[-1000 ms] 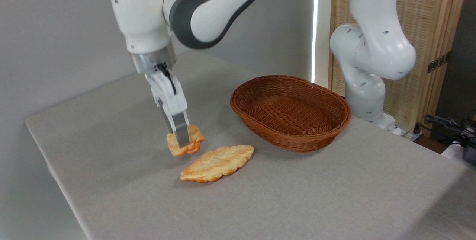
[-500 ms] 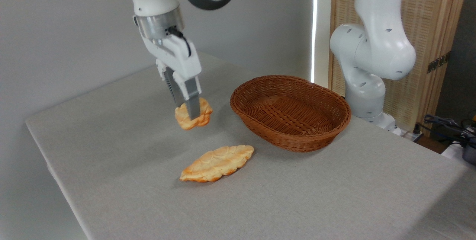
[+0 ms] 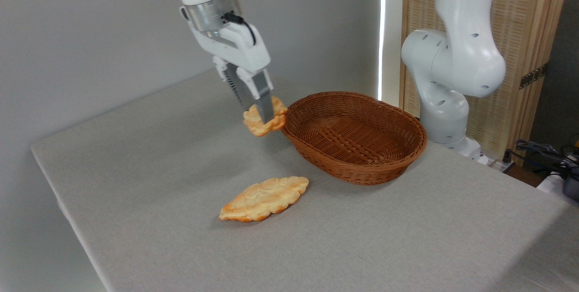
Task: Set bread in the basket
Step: 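Carry the roll over the wicker basket and lower it inside, then open the gripper to release the roll into the basket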
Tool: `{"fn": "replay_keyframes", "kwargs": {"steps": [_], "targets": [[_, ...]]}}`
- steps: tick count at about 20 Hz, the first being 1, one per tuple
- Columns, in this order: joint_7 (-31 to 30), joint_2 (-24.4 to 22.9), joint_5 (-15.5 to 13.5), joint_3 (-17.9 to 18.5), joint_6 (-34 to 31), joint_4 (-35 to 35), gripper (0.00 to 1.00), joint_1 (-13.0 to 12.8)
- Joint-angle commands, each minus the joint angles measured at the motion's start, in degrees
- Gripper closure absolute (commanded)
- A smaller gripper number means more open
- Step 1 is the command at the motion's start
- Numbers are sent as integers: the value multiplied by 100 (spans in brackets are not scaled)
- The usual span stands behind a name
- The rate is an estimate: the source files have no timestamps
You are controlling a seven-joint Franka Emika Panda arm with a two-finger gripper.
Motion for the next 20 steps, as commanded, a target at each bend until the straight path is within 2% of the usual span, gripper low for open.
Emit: {"fn": "replay_keyframes", "kwargs": {"steps": [1,6,7,8,9,13,20], "targets": [[-11,-774,-52,7,-32,-860,21,-129],[15,-1047,-43,7,-93,-1265,17,-191],[102,-1117,-43,7,-137,-1353,14,-191],[181,-1162,-43,7,-164,-1414,3,-200],[182,-1162,-43,7,-181,-1441,0,-226],[217,-1162,-52,7,-287,-1547,0,-253],[217,-1083,-52,-29,-357,-1626,0,-464]]}}
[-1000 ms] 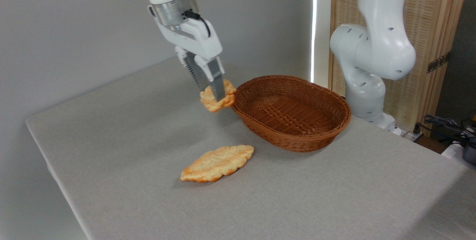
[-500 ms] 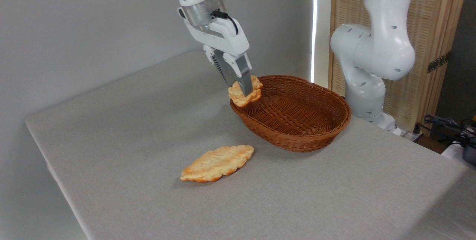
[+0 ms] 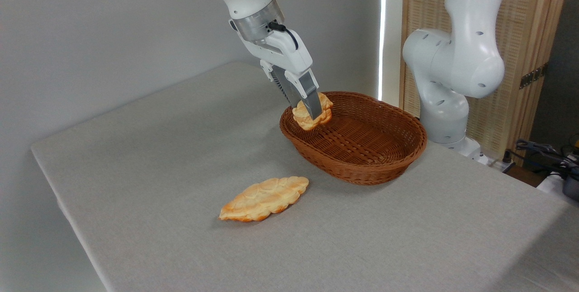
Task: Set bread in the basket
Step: 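Open the gripper to release the roll into the basket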
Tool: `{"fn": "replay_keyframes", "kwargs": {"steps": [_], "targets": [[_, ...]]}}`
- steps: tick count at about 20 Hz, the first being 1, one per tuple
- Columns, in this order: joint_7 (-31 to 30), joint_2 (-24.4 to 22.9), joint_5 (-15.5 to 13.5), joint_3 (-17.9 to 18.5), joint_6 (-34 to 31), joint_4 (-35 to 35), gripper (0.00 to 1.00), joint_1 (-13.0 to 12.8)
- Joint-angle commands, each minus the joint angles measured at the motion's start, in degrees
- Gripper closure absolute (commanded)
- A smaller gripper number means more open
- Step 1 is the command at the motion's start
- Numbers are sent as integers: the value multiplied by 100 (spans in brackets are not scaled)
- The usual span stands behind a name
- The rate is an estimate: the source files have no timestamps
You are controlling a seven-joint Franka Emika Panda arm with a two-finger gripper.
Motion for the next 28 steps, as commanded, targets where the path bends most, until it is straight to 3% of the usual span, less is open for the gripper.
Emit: {"fn": "replay_keyframes", "kwargs": {"steps": [1,15,22,28], "targets": [[99,-5,-49,11,-118,-29,0,-98],[108,101,-41,11,-31,6,0,-107],[99,320,-14,125,734,568,0,42],[82,750,-23,573,1287,1297,0,96]]}}
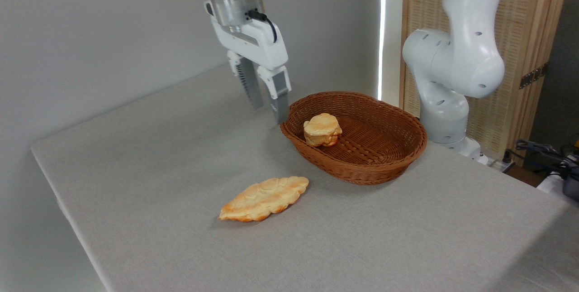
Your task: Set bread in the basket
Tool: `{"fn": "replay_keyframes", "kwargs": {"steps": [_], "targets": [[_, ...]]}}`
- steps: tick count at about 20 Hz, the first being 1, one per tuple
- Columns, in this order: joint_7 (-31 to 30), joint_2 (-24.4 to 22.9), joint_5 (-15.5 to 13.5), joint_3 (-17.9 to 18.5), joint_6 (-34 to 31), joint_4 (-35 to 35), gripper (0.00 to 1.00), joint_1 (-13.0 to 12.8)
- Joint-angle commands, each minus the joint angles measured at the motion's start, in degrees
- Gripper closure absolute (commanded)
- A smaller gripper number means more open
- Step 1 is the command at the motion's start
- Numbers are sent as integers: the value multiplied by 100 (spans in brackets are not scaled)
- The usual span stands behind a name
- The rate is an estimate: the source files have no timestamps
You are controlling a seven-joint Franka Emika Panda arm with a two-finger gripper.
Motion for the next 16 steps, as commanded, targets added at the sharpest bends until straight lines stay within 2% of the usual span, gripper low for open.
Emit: {"fn": "replay_keyframes", "kwargs": {"steps": [1,3,6,9,13,16], "targets": [[80,440,-23,317,247,616,0,3],[81,712,-41,536,256,984,0,3],[72,915,-58,668,256,1346,0,3],[98,1152,-225,835,256,1600,0,3],[107,1188,-454,1064,247,1663,0,3],[98,1223,-419,1064,247,1663,0,3]]}}
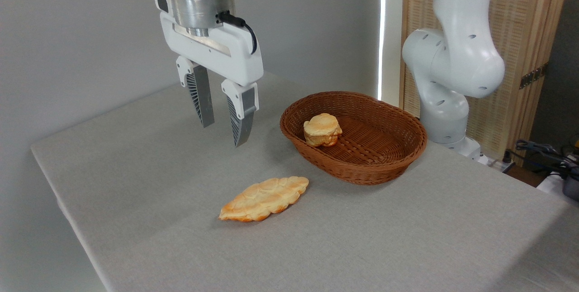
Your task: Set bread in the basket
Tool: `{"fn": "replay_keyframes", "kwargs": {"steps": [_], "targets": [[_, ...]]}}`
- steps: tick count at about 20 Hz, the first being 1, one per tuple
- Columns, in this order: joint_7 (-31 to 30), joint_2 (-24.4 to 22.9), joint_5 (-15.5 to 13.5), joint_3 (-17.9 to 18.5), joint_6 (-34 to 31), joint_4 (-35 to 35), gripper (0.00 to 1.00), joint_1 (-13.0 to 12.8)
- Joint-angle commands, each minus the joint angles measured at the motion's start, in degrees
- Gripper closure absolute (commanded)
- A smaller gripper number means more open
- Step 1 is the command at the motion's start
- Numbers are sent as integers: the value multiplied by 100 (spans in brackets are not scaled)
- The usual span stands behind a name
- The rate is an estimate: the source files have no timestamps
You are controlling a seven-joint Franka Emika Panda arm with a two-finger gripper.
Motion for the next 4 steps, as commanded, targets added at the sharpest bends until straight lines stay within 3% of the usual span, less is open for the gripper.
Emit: {"fn": "replay_keyframes", "kwargs": {"steps": [1,4], "targets": [[80,97,-99,79,-43,128,0,-31],[36,123,-117,79,-25,128,0,-31]]}}
